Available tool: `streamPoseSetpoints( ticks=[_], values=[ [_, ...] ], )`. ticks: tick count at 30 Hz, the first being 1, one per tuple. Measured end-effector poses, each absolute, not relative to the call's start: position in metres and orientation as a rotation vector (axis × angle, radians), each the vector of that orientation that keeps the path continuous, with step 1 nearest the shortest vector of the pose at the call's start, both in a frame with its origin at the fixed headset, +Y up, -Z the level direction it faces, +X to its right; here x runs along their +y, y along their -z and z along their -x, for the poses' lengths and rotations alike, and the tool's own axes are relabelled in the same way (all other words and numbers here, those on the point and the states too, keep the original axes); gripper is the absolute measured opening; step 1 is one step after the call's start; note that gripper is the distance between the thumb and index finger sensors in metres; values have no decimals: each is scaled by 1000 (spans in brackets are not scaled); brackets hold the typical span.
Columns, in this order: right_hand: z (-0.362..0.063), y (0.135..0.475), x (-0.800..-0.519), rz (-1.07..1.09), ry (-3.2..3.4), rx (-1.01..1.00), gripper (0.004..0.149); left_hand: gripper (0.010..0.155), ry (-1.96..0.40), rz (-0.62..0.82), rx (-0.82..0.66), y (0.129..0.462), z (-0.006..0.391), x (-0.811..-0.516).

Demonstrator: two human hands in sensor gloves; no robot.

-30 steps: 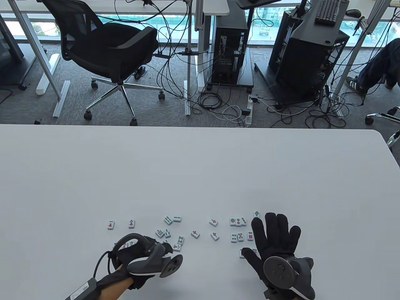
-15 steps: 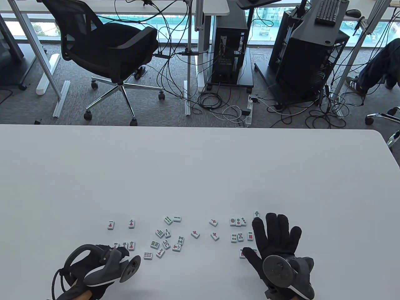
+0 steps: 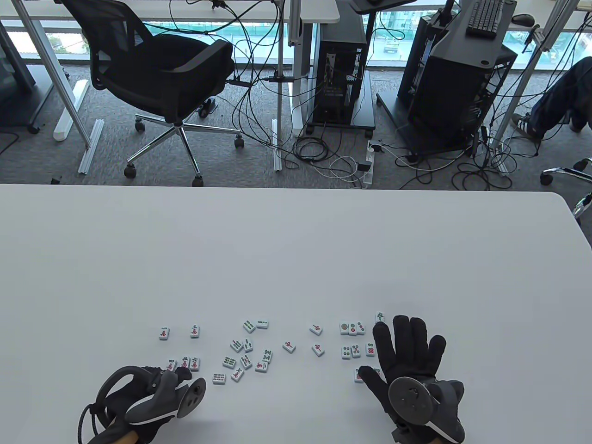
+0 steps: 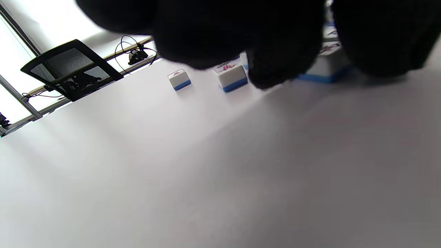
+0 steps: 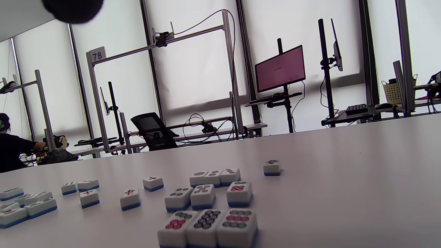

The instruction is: Mahjong suit sorting

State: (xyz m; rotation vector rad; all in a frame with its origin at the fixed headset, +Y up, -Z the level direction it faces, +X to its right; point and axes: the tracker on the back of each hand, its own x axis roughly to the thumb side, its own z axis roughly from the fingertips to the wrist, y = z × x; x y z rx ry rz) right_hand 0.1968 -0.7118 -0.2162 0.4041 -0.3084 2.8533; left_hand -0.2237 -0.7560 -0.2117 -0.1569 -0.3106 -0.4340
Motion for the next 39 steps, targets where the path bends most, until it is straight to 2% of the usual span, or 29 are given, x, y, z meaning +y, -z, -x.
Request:
streamPoseSetpoints(
  ticks=[6, 11, 17, 21, 25, 28, 32, 34, 37, 39],
  values=[
    [-198, 217, -712, -399, -2850, -309, 79, 62, 378, 84, -361, 210, 207, -732],
    [-197, 216, -711, -402, -2848, -308, 79, 55, 422, -66, -441, 219, 173, -721],
    [-194, 214, -710, -428, -2841, -315, 79, 52, 501, -102, -437, 251, 142, -739],
    [-195, 214, -709, -429, -2827, -317, 79, 52, 551, -112, -454, 253, 132, -751],
    [-194, 214, -709, -440, -2825, -307, 79, 48, 569, -104, -528, 239, 123, -755],
    [-192, 214, -709, -452, -2825, -306, 79, 49, 526, -35, -573, 228, 117, -753],
    [-191, 213, -709, -456, -2822, -313, 79, 55, 470, -35, -642, 220, 116, -748],
    [-192, 213, -708, -457, -2819, -321, 79, 59, 465, 23, -651, 219, 115, -747],
    [-191, 213, -709, -462, -2821, -320, 79, 64, 517, 87, -649, 218, 112, -753],
    [-190, 212, -709, -467, -2826, -319, 79, 63, 562, 78, -666, 217, 109, -759]
  ],
)
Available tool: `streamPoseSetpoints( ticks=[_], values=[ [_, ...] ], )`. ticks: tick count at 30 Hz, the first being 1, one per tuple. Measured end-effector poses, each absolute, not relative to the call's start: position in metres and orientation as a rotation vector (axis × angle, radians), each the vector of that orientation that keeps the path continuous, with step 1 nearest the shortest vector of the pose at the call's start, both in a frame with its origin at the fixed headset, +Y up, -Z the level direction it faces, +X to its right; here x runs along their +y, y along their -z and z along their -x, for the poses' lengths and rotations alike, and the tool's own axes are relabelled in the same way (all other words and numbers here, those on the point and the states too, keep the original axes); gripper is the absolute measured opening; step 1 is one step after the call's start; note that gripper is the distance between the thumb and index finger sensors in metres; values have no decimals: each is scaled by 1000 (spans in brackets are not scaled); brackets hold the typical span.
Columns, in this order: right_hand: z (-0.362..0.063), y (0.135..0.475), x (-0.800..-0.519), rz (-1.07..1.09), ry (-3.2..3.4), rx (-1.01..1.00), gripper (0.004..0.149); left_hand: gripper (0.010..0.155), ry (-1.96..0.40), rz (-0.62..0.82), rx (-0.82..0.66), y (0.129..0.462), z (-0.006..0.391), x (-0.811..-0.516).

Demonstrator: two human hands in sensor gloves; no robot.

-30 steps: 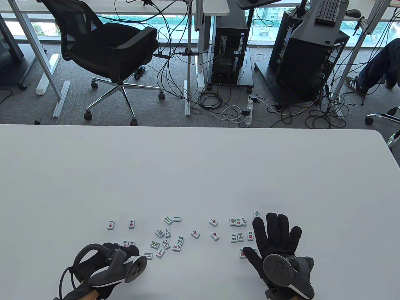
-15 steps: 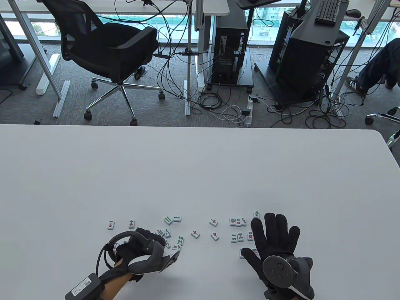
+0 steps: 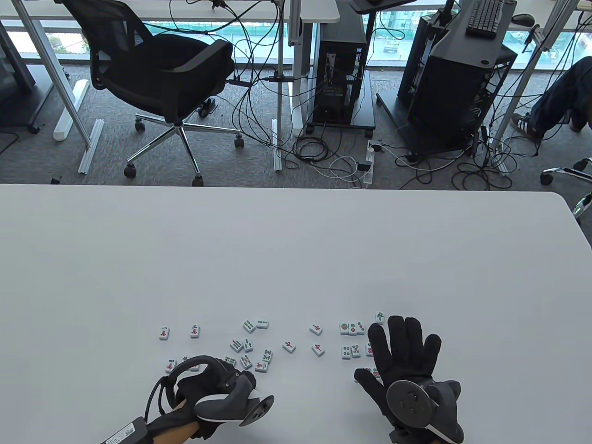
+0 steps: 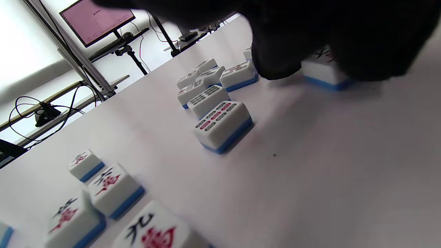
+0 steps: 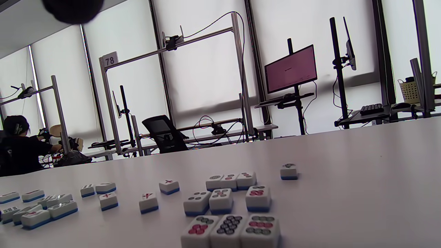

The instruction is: Mahjong suit sorting

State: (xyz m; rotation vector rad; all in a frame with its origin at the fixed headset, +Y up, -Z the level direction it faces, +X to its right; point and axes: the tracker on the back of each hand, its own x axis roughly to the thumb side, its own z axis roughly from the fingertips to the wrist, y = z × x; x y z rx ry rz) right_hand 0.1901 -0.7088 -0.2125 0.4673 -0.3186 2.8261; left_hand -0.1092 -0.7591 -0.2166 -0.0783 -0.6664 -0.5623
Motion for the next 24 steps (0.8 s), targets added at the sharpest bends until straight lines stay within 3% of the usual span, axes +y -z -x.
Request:
streamPoseSetpoints(
  ticks=[10, 17, 24],
  values=[
    [-189, 212, -709, -475, -2832, -322, 79, 61, 506, 65, -648, 217, 117, -760],
    [-189, 212, -709, -470, -2828, -340, 79, 61, 562, -33, -444, 220, 172, -716],
    [-188, 211, -708, -470, -2838, -361, 79, 60, 549, 151, -255, 217, 231, -720]
  ],
)
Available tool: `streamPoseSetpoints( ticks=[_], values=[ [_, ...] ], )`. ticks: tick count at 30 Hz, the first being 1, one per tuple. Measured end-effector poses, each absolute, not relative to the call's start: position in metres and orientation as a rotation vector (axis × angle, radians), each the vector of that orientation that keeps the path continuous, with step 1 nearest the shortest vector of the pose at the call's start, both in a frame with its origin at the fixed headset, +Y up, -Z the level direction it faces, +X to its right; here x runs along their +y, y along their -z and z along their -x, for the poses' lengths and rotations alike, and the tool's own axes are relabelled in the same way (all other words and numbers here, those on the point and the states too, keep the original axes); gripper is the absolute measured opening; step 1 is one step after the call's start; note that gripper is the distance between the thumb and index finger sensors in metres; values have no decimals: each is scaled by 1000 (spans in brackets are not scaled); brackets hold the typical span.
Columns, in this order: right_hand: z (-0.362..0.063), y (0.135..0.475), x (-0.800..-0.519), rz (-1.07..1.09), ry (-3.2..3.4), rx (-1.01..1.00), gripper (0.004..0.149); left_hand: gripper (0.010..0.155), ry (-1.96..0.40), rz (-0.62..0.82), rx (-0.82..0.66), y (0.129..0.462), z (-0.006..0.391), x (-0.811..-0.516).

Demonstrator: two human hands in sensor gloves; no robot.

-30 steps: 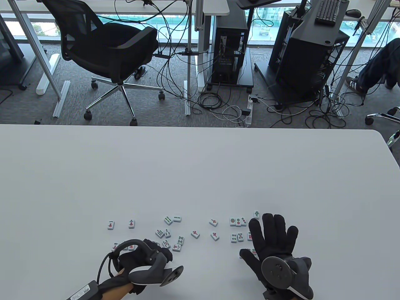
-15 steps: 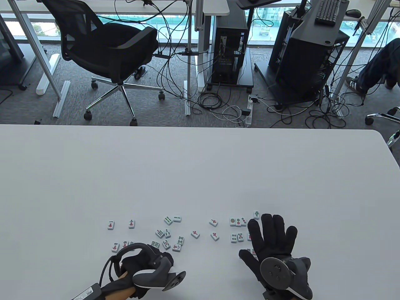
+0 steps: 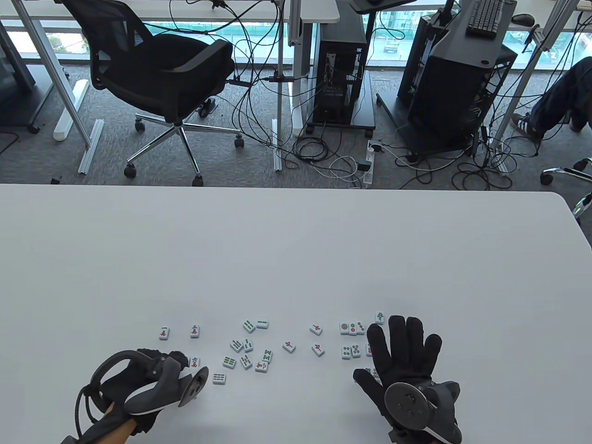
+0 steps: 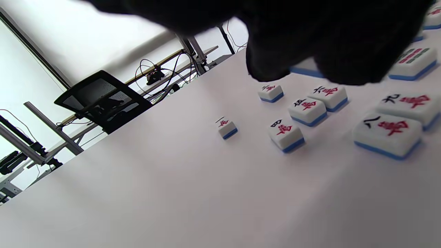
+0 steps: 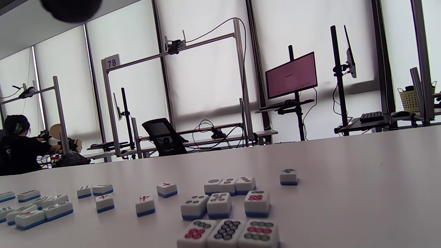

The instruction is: Mahjong suit sorting

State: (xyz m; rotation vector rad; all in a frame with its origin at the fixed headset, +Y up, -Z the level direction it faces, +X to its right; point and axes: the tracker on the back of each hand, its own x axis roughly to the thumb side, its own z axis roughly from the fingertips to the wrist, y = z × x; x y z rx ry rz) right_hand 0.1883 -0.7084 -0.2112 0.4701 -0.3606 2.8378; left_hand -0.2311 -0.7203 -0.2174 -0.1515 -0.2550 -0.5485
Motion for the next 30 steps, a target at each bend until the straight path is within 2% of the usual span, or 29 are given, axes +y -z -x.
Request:
streamPoseSetpoints(
  ticks=[5, 12, 17, 20, 23, 27, 30],
  values=[
    [-188, 211, -709, -471, -2850, -352, 79, 60, 540, 208, -248, 214, 240, -745],
    [-188, 212, -709, -464, -2858, -342, 79, 60, 514, 232, -264, 217, 232, -762],
    [-188, 213, -710, -463, -2859, -333, 79, 67, 562, 233, -254, 209, 237, -750],
    [-189, 213, -709, -460, -2856, -330, 79, 62, 589, 176, -256, 208, 234, -725],
    [-189, 214, -710, -453, -2856, -325, 79, 56, 485, 64, -289, 219, 215, -708],
    [-190, 214, -709, -445, -2861, -333, 79, 53, 400, -138, -330, 243, 165, -713],
    [-190, 213, -708, -445, -2856, -340, 79, 52, 437, -150, -335, 257, 135, -724]
  ],
)
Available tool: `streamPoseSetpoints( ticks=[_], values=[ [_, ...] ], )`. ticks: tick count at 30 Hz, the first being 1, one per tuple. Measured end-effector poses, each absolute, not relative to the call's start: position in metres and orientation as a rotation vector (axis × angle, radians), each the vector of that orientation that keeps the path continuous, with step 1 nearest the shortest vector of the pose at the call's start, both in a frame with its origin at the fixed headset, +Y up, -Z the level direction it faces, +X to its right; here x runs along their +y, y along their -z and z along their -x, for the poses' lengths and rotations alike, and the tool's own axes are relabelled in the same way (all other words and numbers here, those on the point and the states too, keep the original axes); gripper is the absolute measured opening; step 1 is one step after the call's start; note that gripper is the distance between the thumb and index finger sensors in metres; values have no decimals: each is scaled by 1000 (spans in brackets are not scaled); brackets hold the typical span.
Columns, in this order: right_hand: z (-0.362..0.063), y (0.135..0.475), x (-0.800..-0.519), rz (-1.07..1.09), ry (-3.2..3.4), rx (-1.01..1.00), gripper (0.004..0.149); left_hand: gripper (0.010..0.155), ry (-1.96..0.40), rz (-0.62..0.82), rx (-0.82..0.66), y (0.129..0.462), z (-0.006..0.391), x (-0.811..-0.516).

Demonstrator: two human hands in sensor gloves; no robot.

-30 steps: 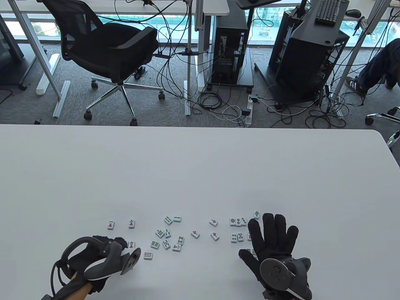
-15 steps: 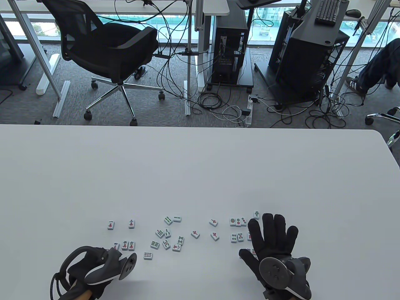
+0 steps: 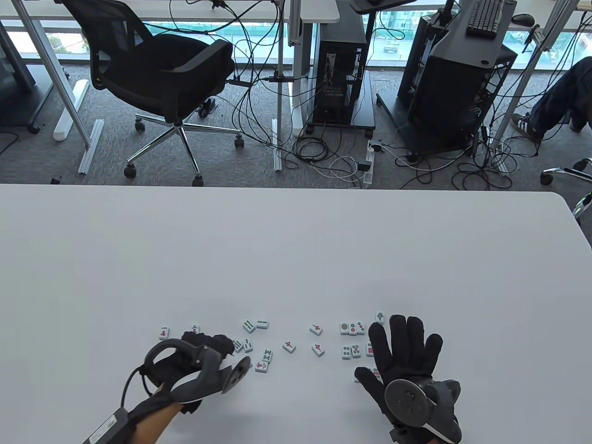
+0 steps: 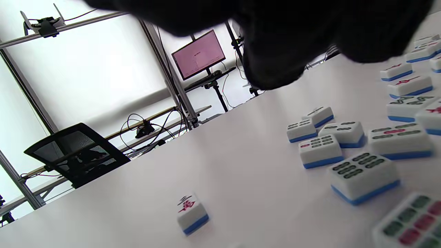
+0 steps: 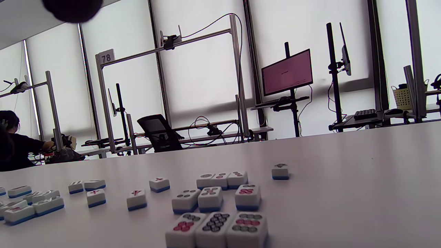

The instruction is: Mahjong suit sorting

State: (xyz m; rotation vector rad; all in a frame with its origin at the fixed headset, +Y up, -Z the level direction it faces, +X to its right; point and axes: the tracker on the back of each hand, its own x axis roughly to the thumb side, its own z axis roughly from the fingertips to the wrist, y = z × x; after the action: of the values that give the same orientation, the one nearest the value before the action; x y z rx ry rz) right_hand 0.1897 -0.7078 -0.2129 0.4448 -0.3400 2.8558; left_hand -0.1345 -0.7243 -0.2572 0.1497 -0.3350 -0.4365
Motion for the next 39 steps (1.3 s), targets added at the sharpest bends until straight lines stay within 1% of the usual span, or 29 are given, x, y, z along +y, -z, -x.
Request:
streamPoseSetpoints(
  ticks=[3, 7, 10, 14, 19, 22, 25, 27, 29, 32, 34, 36, 39],
  values=[
    [-190, 213, -708, -441, -2858, -339, 79, 50, 451, -110, -394, 264, 108, -738],
    [-190, 214, -708, -442, -2858, -331, 79, 48, 534, -130, -419, 264, 88, -751],
    [-189, 214, -708, -449, -2863, -328, 79, 46, 557, -137, -425, 264, 84, -756],
    [-189, 213, -708, -455, -2863, -330, 79, 47, 440, -40, -471, 253, 82, -753],
    [-189, 215, -709, -452, -2862, -319, 79, 52, 281, 1, -471, 235, 79, -740],
    [-189, 214, -709, -452, -2868, -313, 79, 58, 299, 62, -466, 236, 70, -747],
    [-188, 213, -708, -454, -2863, -321, 79, 52, 410, 45, -454, 240, 62, -763],
    [-189, 213, -707, -451, -2855, -326, 79, 50, 421, 27, -424, 242, 60, -765],
    [-189, 213, -707, -450, -2852, -326, 79, 50, 399, 35, -416, 242, 62, -759],
    [-190, 213, -707, -449, -2847, -324, 79, 49, 371, 0, -434, 238, 70, -745],
    [-190, 214, -707, -447, -2847, -322, 79, 50, 399, 7, -498, 235, 76, -739],
    [-190, 214, -707, -446, -2850, -320, 79, 54, 427, 33, -520, 230, 81, -737],
    [-190, 214, -707, -444, -2855, -319, 79, 65, 413, 81, -534, 225, 85, -747]
  ],
)
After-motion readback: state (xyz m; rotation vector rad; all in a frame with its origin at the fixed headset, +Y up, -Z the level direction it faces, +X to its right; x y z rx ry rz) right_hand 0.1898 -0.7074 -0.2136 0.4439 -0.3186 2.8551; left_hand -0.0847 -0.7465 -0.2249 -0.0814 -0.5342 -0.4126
